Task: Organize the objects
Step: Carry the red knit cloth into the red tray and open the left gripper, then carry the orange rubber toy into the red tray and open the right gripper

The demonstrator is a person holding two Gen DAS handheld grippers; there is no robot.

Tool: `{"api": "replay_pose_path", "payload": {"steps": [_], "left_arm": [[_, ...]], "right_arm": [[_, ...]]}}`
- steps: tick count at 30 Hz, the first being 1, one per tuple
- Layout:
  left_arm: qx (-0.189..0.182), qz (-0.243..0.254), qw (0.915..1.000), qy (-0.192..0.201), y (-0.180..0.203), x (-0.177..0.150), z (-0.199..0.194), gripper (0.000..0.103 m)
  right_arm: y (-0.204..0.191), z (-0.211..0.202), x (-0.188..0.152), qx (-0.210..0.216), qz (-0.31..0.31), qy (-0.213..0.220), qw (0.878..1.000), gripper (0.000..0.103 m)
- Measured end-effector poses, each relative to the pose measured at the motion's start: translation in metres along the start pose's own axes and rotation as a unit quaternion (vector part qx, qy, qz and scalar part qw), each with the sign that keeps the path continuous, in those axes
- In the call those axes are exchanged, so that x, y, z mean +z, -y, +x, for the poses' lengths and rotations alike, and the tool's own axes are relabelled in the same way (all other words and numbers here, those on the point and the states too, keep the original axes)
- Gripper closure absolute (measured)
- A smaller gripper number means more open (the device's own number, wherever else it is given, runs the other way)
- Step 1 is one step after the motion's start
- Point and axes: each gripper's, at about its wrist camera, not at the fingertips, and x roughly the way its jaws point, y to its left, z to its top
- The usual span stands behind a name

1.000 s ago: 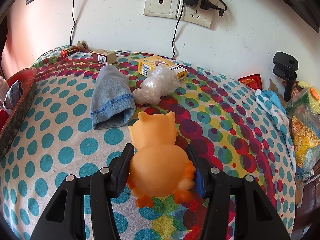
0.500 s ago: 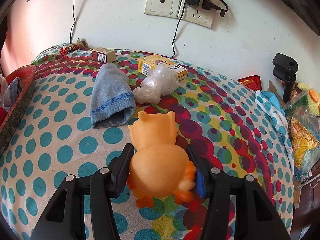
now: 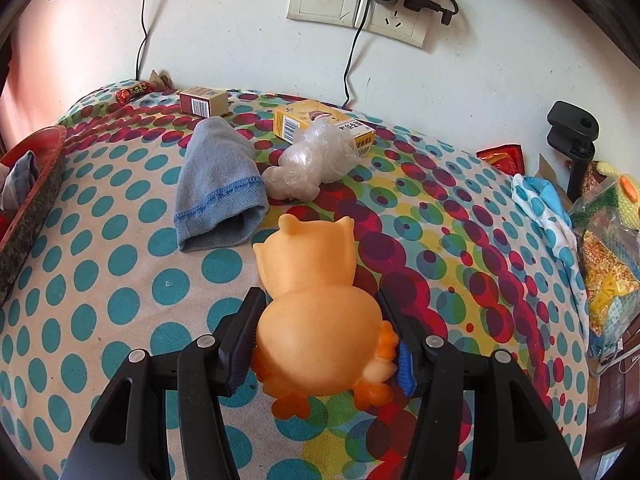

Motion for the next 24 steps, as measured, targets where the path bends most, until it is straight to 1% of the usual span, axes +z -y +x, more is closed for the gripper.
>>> {"api": "replay_pose_path", "payload": {"steps": [2,6,9,10,11,13,15,17,21,24], "left_arm": [[-0.004,0.004,1.0,0.001,-0.001,-0.001,0.0,0.064],[0.002,0.016,0.9998,0.009,0.003,-0.004,-0.005,0.06],[-0.006,0.019,0.9998,0.01,0.005,-0.004,-0.008,0.052],[-0.007,0.02,0.9997,0.013,0.006,-0.004,-0.01,0.051],[-0.007,0.027,0.9995,0.015,0.007,-0.004,-0.012,0.05],[-0.001,0.038,0.9991,0.019,0.011,-0.004,-0.018,0.044],[0.008,0.057,0.998,0.025,0.017,-0.006,-0.026,0.042],[0.01,0.064,0.9973,0.034,0.02,-0.008,-0.035,0.04],[-0.013,0.047,0.9979,0.043,0.017,-0.014,-0.054,0.038],[-0.008,0.031,0.998,0.054,0.012,-0.023,-0.066,0.038]], "right_arm": [[-0.002,-0.001,0.0,-0.006,-0.005,0.001,1.0,0.05],[-0.005,-0.001,0.0,-0.012,-0.009,0.002,1.0,0.05],[-0.005,-0.001,0.0,-0.013,-0.01,0.002,1.0,0.05],[-0.005,-0.002,0.0,-0.016,-0.013,0.003,1.0,0.05],[-0.005,-0.002,0.0,-0.016,-0.013,0.003,1.0,0.05],[-0.006,-0.002,0.001,-0.018,-0.015,0.003,1.0,0.05],[-0.006,-0.001,0.001,-0.02,-0.016,0.003,1.0,0.05],[-0.006,-0.001,0.001,-0.02,-0.016,0.003,1.0,0.05],[-0.007,-0.002,0.001,-0.024,-0.019,0.004,1.0,0.05],[-0.008,-0.002,0.001,-0.028,-0.022,0.004,0.999,0.05]]}}
